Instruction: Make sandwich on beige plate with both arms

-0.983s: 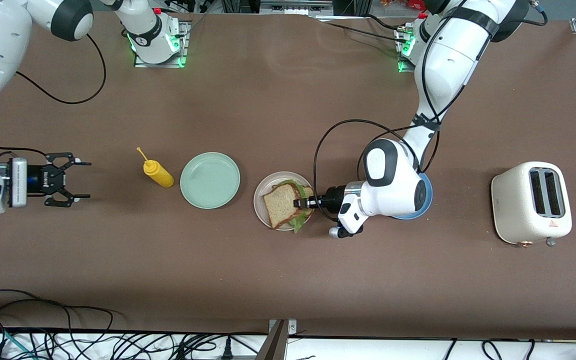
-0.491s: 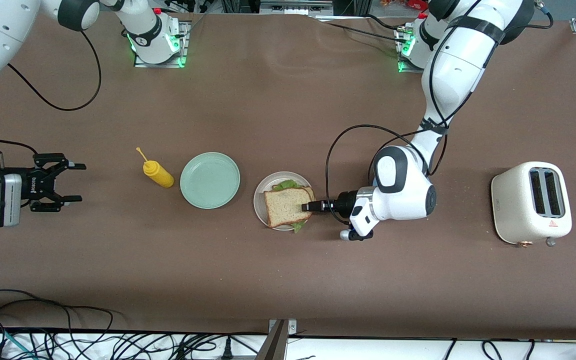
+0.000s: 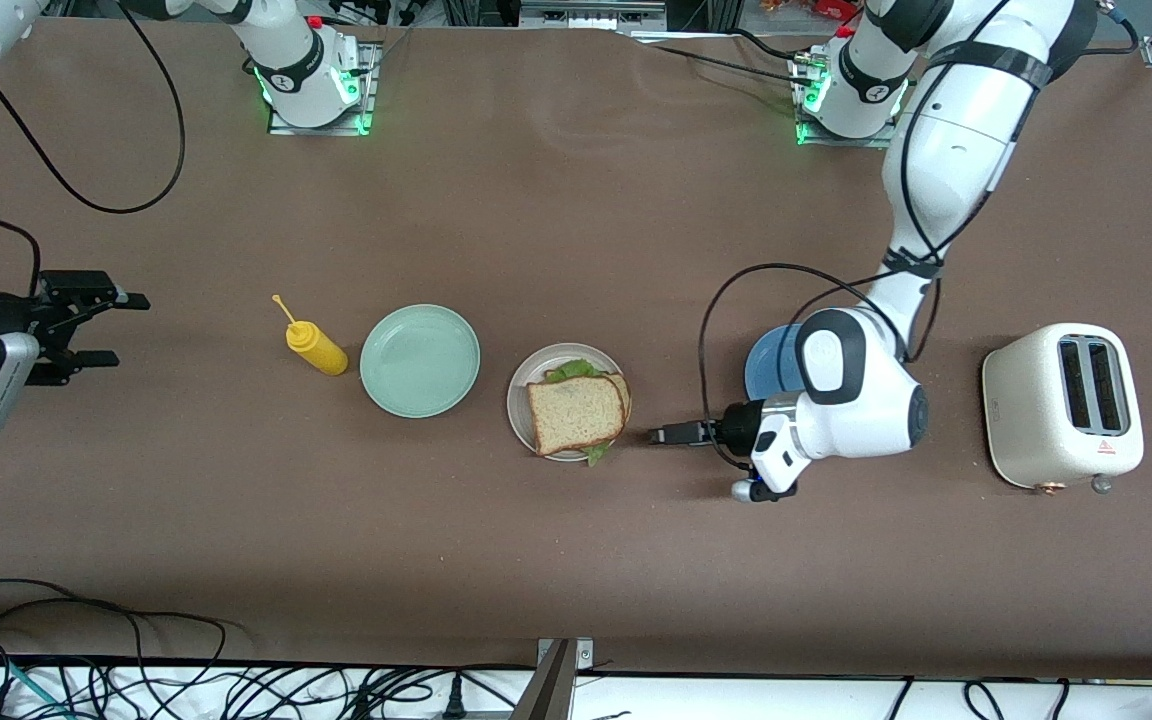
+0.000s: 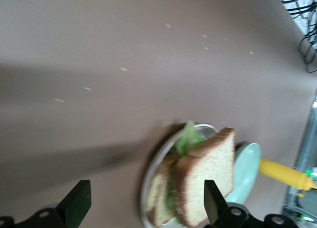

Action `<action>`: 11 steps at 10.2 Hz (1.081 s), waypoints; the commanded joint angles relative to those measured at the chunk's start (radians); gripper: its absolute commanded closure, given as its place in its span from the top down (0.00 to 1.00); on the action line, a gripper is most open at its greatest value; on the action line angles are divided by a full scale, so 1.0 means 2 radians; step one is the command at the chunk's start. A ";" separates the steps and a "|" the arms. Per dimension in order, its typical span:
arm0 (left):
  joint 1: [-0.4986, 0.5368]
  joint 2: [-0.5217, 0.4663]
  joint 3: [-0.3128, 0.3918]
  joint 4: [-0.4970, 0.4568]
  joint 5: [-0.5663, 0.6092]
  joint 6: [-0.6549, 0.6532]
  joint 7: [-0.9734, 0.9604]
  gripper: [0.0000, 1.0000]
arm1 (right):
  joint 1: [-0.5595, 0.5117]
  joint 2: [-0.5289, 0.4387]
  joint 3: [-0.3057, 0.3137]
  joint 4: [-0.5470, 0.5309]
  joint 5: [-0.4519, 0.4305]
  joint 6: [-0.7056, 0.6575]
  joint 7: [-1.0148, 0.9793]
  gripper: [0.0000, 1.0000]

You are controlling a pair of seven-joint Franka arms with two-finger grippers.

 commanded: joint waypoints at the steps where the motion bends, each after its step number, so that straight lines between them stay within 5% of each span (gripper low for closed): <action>1: 0.014 -0.029 0.001 -0.010 0.094 -0.020 -0.016 1.00 | -0.031 -0.069 0.096 -0.030 -0.114 0.050 0.077 1.00; 3: 0.029 -0.048 0.003 -0.008 0.197 -0.076 -0.041 1.00 | -0.071 -0.138 0.207 -0.089 -0.216 0.093 0.168 1.00; 5: 0.041 -0.063 0.005 -0.009 0.279 -0.113 -0.059 1.00 | -0.082 -0.193 0.263 -0.152 -0.308 0.121 0.263 1.00; 7: 0.070 -0.089 0.007 -0.008 0.334 -0.168 -0.059 1.00 | -0.130 -0.277 0.355 -0.276 -0.367 0.223 0.381 1.00; 8: 0.084 -0.108 0.008 -0.008 0.376 -0.193 -0.060 1.00 | -0.142 -0.317 0.380 -0.337 -0.385 0.264 0.453 1.00; 11: 0.119 -0.158 0.009 -0.003 0.431 -0.251 -0.062 1.00 | -0.186 -0.329 0.386 -0.341 -0.348 0.290 0.483 1.00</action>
